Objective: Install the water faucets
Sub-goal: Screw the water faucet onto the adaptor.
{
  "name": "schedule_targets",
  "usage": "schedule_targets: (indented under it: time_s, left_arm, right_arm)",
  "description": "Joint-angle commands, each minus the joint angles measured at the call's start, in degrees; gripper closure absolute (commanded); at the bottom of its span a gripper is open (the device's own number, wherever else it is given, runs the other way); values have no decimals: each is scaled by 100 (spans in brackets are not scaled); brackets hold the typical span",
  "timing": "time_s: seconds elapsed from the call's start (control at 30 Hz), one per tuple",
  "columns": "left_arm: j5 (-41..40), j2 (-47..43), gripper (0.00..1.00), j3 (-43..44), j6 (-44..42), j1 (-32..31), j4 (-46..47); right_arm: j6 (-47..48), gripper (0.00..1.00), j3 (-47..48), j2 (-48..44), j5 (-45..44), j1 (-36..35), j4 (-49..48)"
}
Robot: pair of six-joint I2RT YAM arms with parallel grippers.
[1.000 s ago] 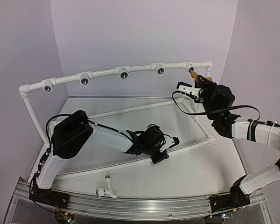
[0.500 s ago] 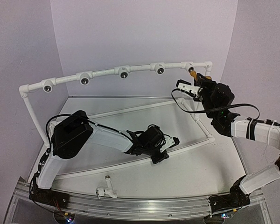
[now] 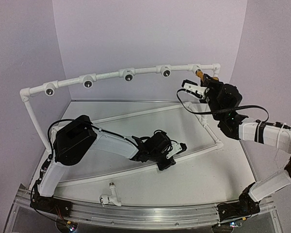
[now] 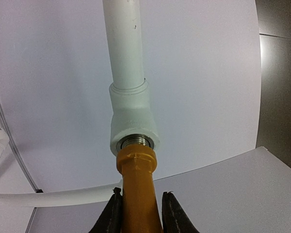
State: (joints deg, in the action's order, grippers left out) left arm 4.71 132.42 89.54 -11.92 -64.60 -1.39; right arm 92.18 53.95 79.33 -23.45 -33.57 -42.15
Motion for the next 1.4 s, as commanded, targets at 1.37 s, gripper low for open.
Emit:
schedule_targets:
  time_s: [1.37]
  left_arm:
    - [295,837,100,-216,-240,-599,-1375]
  right_arm:
    - [-2807,100,1059,84,-14,216,1210]
